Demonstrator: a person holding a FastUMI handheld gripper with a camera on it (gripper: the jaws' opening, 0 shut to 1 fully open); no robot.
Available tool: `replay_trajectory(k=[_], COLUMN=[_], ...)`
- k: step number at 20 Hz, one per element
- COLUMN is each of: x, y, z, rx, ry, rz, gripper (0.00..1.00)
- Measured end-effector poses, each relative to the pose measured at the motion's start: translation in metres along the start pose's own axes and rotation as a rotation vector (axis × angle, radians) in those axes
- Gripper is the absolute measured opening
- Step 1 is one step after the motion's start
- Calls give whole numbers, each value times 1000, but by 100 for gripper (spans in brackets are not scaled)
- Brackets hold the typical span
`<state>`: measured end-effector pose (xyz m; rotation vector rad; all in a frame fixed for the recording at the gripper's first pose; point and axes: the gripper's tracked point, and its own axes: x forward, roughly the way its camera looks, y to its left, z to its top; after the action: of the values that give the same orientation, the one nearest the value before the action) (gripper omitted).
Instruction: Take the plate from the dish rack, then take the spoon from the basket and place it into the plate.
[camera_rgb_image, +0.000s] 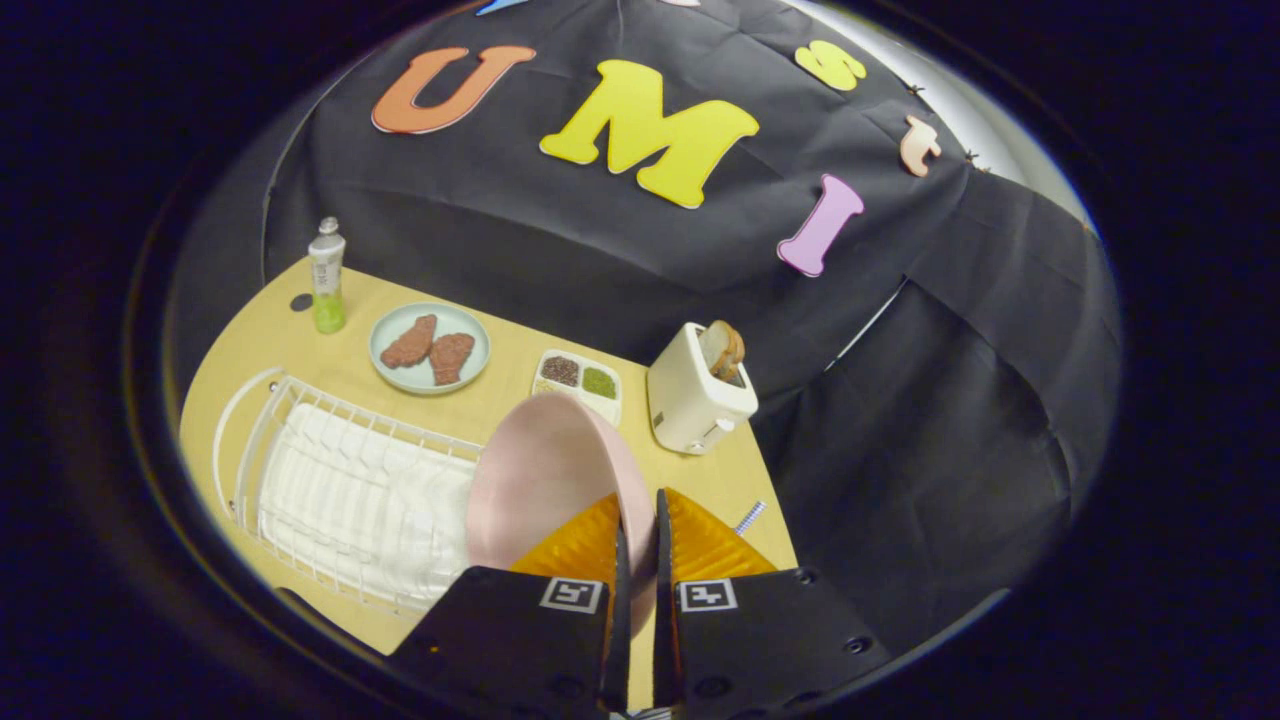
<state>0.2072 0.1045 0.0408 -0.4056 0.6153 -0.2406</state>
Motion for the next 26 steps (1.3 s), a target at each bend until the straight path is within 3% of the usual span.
replay_trajectory(k=[6, 11, 18, 21, 26], x=[-14, -27, -15, -11, -4], y=[-6, 10, 29, 28, 28], z=[-58, -145, -242, -263, -293], rx=[176, 223, 260, 236, 310], ry=[-9, 27, 43, 14, 44], rz=[262, 446, 488, 452, 481], gripper=[13, 13, 13, 13, 14])
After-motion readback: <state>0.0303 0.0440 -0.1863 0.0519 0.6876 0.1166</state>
